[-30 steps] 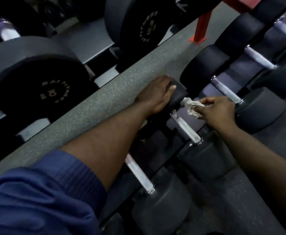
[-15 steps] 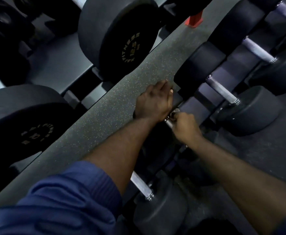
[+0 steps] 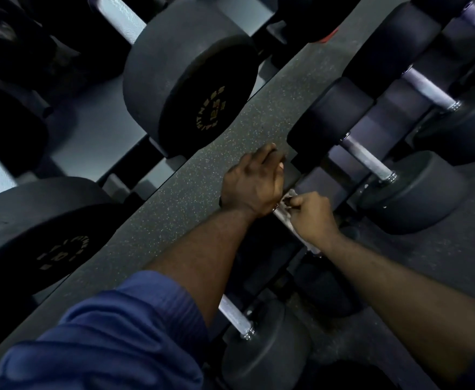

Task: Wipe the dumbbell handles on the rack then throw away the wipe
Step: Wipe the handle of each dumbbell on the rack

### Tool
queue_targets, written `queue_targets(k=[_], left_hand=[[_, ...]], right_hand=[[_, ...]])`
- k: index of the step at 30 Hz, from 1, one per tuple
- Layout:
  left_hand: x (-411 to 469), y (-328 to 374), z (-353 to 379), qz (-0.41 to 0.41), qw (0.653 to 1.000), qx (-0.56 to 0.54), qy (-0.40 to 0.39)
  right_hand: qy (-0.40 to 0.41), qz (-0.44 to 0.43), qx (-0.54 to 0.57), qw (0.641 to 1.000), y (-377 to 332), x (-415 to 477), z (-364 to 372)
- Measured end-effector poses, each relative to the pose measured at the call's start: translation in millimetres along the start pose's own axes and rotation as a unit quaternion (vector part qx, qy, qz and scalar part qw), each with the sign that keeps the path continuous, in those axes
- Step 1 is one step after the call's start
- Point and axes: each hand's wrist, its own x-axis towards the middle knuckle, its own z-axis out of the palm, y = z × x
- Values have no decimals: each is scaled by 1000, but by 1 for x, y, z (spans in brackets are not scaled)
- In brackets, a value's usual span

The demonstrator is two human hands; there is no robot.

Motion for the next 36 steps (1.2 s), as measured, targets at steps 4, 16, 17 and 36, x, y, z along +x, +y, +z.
queue_targets(k=[4,16,17,36], left_hand=[[0,0,-1,-5,1000,1,4],[1,-2,0,1,1000,-8,-13],[0,-2,0,0,1000,-9,-11],[0,-3,3,-2,1000,-10,-2]], right_hand=[[13,1,13,1000,2,-3,-3],[-158,-3,-10,987,15,21,34],[-177,21,9,984,14,28,32],[-359,173,241,885,-2,55,23]])
